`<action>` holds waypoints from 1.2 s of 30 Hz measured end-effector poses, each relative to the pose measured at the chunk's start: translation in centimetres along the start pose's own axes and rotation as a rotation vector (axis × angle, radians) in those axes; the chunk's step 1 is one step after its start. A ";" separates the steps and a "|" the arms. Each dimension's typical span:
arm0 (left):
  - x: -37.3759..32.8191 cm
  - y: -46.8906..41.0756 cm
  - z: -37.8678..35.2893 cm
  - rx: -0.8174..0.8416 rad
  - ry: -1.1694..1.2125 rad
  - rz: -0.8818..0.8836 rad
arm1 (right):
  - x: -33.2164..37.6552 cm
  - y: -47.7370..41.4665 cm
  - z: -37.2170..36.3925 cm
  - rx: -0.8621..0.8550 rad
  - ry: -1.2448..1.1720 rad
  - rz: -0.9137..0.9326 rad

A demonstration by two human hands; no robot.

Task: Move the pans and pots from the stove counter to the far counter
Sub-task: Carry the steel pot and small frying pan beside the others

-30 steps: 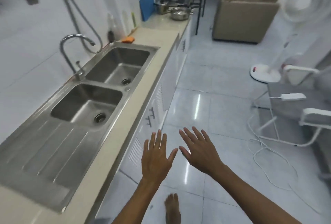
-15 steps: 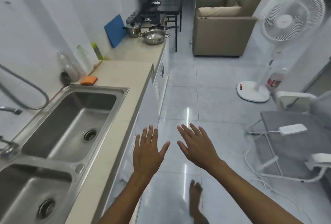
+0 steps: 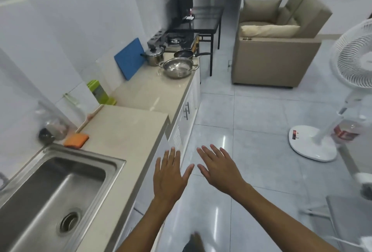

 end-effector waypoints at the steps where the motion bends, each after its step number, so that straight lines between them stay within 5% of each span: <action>1: -0.4 -3.0 -0.1 0.002 -0.005 -0.003 | -1.6 -2.3 0.4 0.006 0.010 0.008; 20: -7.3 -53.9 -1.3 0.095 0.017 -0.002 | -30.6 -42.4 9.3 -0.020 0.004 -0.091; 32: -6.4 -80.3 -5.4 0.217 0.315 0.469 | -45.0 -71.3 11.7 0.121 0.020 0.090; 36: -5.4 -85.2 -8.0 0.322 0.807 0.737 | -47.7 -80.3 12.6 0.206 0.013 0.134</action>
Point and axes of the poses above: each hand's wrist, its own y-axis away from the middle knuckle, its own z-axis out of the back of the hand, x = y × z, the point moved 6 cm from there along -y, towards the middle knuckle, and after that the axes turned 10 degrees about x, right-handed, at the moved point
